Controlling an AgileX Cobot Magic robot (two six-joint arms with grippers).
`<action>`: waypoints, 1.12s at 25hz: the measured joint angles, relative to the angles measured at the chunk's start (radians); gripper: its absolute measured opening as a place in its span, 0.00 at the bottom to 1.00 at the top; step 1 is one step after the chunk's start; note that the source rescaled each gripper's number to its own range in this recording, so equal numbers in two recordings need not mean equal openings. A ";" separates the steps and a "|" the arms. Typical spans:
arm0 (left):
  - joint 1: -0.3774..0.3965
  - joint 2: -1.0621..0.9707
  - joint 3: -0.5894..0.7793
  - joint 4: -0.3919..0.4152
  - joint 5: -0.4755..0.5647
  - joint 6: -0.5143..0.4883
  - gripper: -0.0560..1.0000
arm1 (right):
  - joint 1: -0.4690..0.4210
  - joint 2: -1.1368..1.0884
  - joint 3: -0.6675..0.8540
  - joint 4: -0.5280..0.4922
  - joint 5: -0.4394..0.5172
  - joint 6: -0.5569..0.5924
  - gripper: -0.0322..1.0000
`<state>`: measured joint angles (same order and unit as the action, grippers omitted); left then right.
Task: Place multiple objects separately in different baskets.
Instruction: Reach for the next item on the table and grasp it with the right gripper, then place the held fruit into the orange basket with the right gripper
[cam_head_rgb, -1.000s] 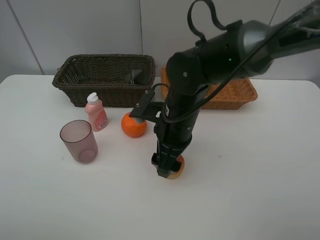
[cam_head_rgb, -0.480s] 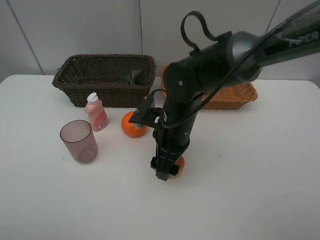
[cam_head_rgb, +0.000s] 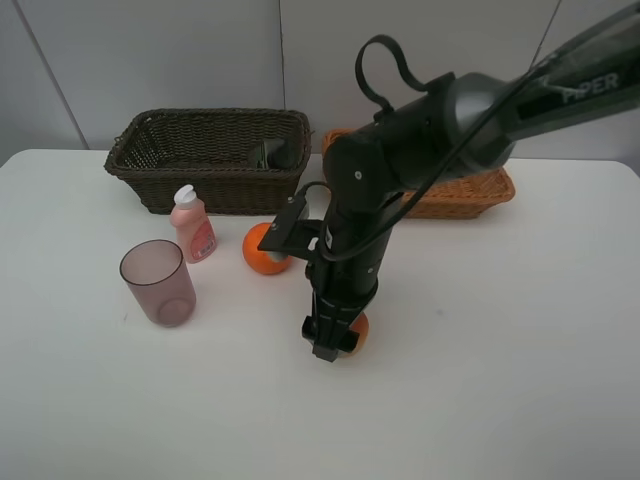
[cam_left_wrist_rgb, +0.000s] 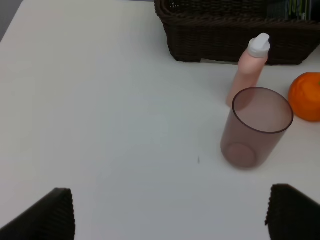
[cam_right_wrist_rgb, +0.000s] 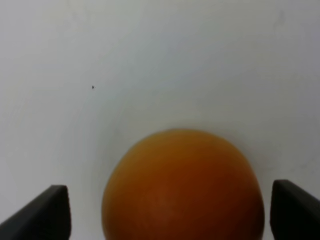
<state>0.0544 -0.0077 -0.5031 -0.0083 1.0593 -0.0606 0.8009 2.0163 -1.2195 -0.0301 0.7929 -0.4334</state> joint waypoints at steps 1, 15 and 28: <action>0.000 0.000 0.000 0.000 0.000 0.000 0.99 | 0.000 0.002 0.000 -0.006 0.000 0.006 0.83; 0.000 0.000 0.000 0.000 0.000 0.000 0.99 | 0.000 0.038 0.000 -0.029 -0.012 0.021 0.83; 0.000 0.000 0.000 0.000 0.000 0.000 0.99 | 0.000 0.050 0.000 -0.034 -0.014 0.022 0.48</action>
<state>0.0544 -0.0077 -0.5031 -0.0083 1.0593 -0.0606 0.8009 2.0663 -1.2195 -0.0640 0.7789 -0.4112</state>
